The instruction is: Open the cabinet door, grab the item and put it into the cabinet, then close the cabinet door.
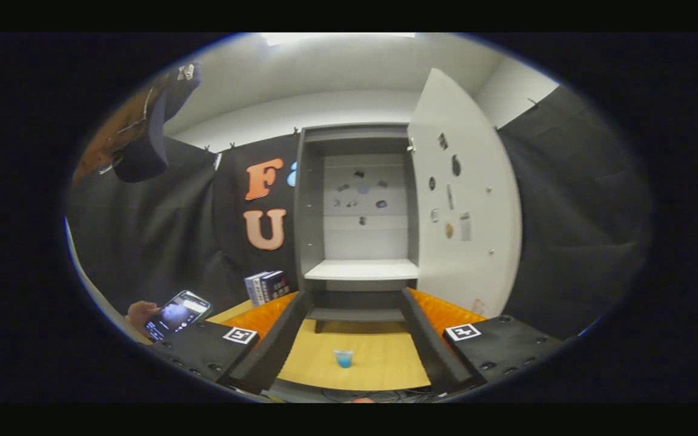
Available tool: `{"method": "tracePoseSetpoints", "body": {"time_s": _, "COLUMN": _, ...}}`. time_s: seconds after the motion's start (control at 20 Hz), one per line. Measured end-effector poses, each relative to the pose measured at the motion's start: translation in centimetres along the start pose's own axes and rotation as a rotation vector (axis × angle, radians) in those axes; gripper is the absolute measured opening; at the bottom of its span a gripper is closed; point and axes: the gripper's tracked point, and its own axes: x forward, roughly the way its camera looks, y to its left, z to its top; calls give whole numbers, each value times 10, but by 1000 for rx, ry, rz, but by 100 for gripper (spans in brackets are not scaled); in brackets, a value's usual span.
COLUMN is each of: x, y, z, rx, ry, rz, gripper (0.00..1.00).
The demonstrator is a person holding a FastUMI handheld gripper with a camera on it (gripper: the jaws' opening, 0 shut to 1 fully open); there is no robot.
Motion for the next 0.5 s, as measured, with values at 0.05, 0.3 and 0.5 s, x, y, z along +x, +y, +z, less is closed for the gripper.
{"method": "tracePoseSetpoints", "body": {"time_s": 0.05, "x": 2, "y": 6, "z": -9, "rx": 20, "ry": 37, "rz": 24, "gripper": 97}}
{"method": "tracePoseSetpoints", "body": {"time_s": 0.3, "x": 1, "y": 14, "z": -60, "rx": 123, "ry": 244, "rz": 17, "gripper": 97}}
{"method": "tracePoseSetpoints", "body": {"time_s": 0.5, "x": -14, "y": 35, "z": -98, "rx": 295, "ry": 408, "rz": -46, "gripper": 97}}
